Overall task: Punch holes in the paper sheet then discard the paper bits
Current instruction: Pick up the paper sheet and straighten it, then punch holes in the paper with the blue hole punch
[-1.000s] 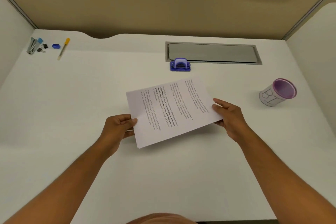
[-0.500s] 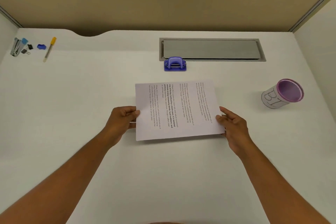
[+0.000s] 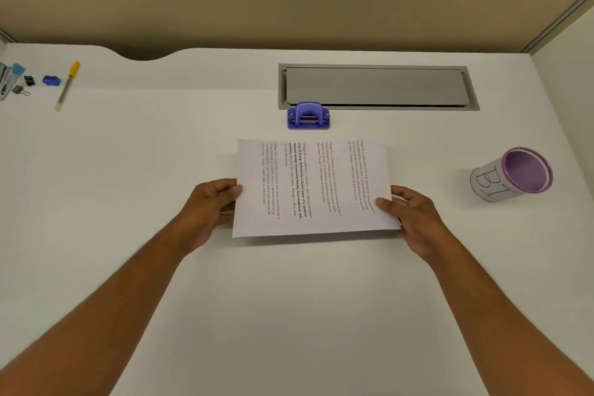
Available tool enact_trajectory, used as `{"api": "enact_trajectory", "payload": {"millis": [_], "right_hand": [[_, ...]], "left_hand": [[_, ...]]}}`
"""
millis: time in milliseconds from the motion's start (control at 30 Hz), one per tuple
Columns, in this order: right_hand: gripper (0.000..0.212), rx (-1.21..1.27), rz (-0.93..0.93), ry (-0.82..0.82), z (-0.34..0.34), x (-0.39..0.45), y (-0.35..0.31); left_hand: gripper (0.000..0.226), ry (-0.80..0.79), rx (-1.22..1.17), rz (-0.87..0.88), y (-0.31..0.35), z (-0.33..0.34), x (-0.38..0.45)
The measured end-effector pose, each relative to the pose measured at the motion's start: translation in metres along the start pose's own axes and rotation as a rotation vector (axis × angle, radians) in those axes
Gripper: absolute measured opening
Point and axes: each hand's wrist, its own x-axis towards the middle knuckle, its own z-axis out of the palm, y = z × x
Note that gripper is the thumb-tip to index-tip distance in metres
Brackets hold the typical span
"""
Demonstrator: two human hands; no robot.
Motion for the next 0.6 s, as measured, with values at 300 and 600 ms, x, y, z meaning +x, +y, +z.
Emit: {"api": "enact_trajectory", "payload": {"millis": [300, 600], "right_hand": [[0.03, 0.111, -0.028, 0.07, 0.007, 0.003, 0.01], [0.029, 0.109, -0.056, 0.079, 0.011, 0.003, 0.009]], "left_hand": [[0.087, -0.017, -0.618, -0.098, -0.042, 0.065, -0.043], [0.052, 0.196, -0.736, -0.091, -0.038, 0.167, -0.041]]}}
